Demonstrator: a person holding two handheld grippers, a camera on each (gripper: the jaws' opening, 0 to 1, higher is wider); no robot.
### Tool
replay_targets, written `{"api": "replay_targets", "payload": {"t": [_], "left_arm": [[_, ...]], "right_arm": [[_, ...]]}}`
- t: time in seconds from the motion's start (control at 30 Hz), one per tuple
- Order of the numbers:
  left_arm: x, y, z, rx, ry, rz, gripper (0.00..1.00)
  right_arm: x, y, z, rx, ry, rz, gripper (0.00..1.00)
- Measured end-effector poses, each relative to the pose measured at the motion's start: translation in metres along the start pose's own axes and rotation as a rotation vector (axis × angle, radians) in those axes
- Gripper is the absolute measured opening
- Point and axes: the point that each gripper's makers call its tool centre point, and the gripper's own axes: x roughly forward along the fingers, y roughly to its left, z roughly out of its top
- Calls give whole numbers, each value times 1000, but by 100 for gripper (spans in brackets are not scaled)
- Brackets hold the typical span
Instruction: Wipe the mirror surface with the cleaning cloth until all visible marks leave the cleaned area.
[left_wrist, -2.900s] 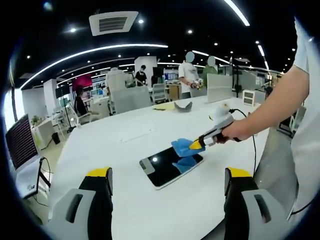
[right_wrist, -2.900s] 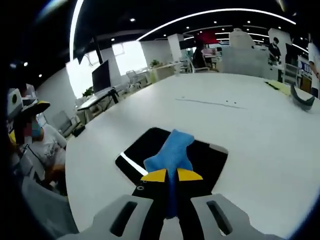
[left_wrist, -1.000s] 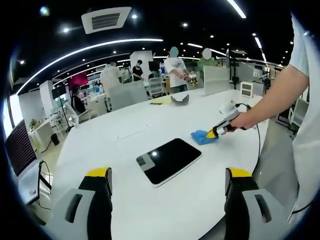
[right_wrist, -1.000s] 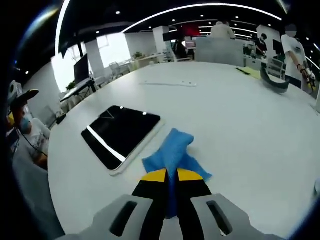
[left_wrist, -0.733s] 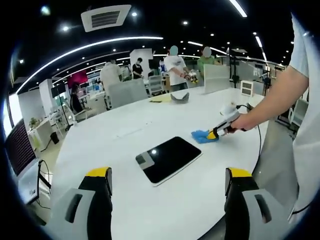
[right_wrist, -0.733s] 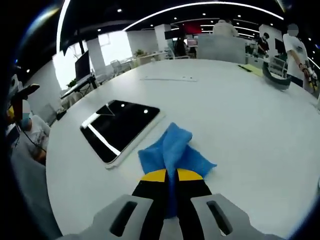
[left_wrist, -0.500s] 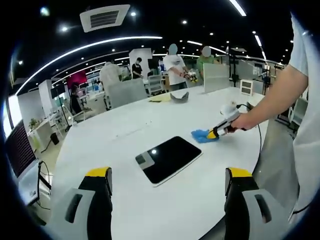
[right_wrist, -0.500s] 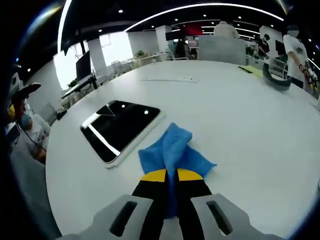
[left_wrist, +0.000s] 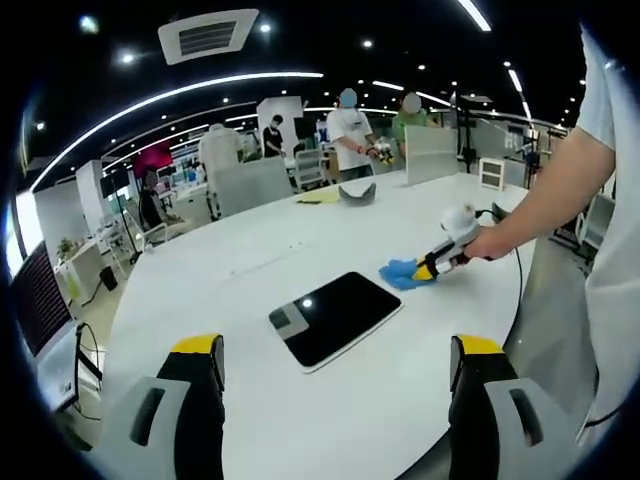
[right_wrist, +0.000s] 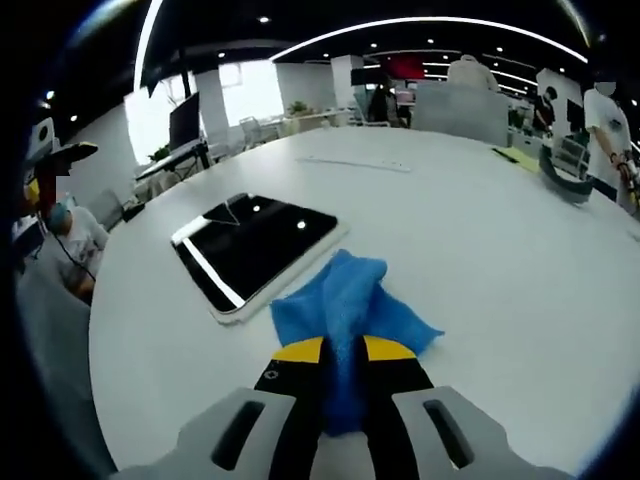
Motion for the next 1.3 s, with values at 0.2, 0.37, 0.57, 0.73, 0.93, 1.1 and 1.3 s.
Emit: {"api": "replay_targets", "payload": {"t": [0.2, 0.37, 0.57, 0.73, 0.93, 1.1, 1.3], "left_arm": [[1, -2, 1, 4, 0, -4, 94], [1, -2, -1, 11, 5, -7, 94], [4, -3, 1, 14, 3, -11, 94], [4, -2, 2, 12, -1, -11, 94], [3, 0, -1, 7, 2, -10, 94], [3, 3, 3, 3, -11, -8, 94], [2, 4, 7, 7, -40, -16, 94]], "right_arm": [[-1, 10, -1, -72, -3, 35, 20], [-1, 11, -1, -80, -11, 30, 23], [-1, 11, 0, -84, -13, 30, 23], [-1, 10, 0, -86, -4, 33, 23], [-10, 13, 9, -58, -11, 11, 24], [-29, 20, 34, -34, -99, 7, 27], [-57, 39, 60, 22, -174, 26, 36]]}}
